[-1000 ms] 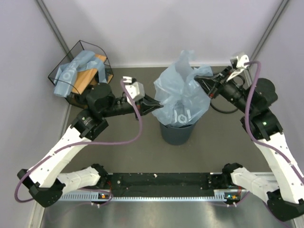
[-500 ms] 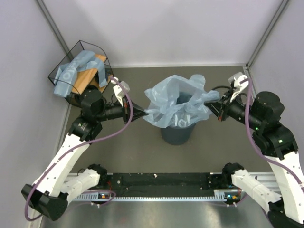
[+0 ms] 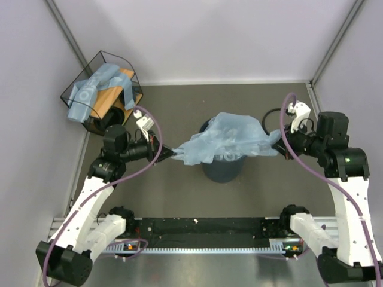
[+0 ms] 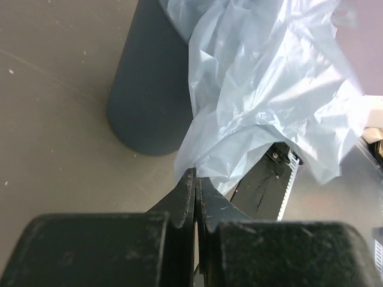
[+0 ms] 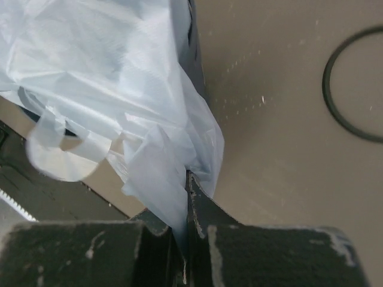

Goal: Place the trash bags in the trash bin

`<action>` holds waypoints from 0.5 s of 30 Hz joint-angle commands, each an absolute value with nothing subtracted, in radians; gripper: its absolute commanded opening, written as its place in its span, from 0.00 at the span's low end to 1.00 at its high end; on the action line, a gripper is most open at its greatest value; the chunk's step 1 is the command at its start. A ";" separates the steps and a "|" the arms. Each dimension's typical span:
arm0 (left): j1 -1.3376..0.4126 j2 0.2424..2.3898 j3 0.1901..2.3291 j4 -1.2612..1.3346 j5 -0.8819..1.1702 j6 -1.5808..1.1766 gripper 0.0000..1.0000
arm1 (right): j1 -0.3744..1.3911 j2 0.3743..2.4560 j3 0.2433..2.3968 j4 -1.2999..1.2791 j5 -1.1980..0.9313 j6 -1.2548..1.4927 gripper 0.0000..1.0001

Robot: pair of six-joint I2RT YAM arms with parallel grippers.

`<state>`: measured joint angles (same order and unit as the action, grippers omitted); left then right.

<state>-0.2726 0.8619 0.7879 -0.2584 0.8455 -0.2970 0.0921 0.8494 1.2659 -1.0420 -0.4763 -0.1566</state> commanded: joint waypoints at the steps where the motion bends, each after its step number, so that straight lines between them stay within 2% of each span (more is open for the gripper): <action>1: -0.252 0.828 0.759 -0.297 0.876 -0.235 0.00 | -0.023 0.870 1.292 -1.176 -0.609 -0.288 0.00; 5: -0.255 0.860 0.758 -0.305 0.957 -0.193 0.00 | -0.023 0.891 1.284 -1.184 -0.747 -0.296 0.00; 6: -0.256 0.870 0.767 -0.313 0.966 -0.189 0.05 | -0.023 0.897 1.293 -1.183 -0.764 -0.292 0.00; 8: -0.256 0.877 0.810 -0.318 0.995 -0.167 0.23 | -0.025 0.914 1.311 -1.186 -0.811 -0.281 0.00; 9: -0.256 0.874 0.834 -0.328 1.021 -0.125 0.47 | -0.025 0.919 1.331 -1.184 -0.824 -0.279 0.00; 10: -0.256 0.859 0.862 -0.343 1.031 -0.091 0.54 | -0.025 0.919 1.341 -1.184 -0.845 -0.276 0.00; 12: -0.256 0.842 0.966 -0.440 1.043 0.051 0.79 | -0.023 0.910 1.367 -1.189 -0.861 -0.278 0.03; 13: -0.256 0.830 1.001 -0.474 1.046 0.090 0.85 | -0.025 0.905 1.371 -1.189 -0.864 -0.276 0.05; 15: -0.256 0.830 1.104 -0.573 1.068 0.179 0.87 | -0.025 0.896 1.381 -1.190 -0.873 -0.267 0.07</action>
